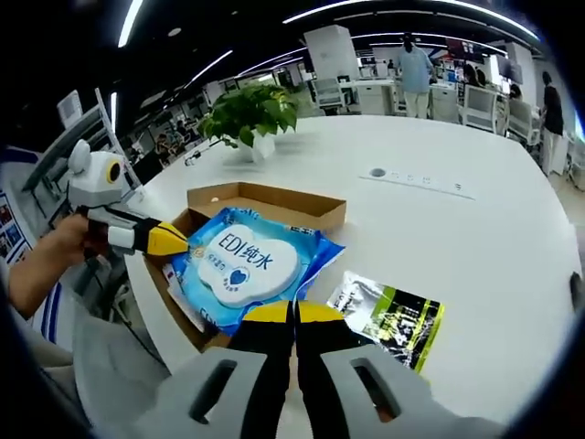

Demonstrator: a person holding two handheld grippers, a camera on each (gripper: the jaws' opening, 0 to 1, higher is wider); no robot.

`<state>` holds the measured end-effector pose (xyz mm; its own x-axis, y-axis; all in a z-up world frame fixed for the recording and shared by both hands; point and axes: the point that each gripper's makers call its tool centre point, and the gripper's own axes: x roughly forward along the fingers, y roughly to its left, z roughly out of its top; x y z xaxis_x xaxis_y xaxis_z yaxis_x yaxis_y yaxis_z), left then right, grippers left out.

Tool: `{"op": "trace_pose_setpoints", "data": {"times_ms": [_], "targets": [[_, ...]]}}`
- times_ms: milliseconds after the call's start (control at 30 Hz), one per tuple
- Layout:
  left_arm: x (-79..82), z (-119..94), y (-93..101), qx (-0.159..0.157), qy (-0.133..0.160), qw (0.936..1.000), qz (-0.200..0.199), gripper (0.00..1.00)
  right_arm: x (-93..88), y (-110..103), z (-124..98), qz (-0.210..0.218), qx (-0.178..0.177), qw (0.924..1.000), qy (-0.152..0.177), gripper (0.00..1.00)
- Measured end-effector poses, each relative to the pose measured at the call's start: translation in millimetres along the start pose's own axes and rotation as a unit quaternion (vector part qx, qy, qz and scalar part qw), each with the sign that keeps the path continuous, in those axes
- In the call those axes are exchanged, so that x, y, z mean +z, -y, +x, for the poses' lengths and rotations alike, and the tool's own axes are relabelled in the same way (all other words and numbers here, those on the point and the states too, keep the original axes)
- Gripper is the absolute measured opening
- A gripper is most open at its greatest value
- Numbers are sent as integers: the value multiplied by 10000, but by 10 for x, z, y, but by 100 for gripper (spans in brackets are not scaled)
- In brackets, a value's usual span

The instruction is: Operate the shoe box by opening the lid, removing the specified soft item, and placing it in the target area until the item is outside and the box remains undamaged.

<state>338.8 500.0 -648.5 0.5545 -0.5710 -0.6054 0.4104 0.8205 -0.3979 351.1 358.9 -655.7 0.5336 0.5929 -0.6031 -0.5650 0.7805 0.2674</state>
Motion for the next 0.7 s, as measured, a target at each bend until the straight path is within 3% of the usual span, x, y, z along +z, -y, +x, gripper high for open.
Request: {"op": "trace_pose_setpoints", "data": {"times_ms": [267,700], "targets": [[20,133,175,-156,55,9999,1,0,-57,217,-118,64,-140,9999,27,0],[-39,481,623,-497,-64,9985,233,0,-263,657,-339,390,-387,9985,4,0]]}}
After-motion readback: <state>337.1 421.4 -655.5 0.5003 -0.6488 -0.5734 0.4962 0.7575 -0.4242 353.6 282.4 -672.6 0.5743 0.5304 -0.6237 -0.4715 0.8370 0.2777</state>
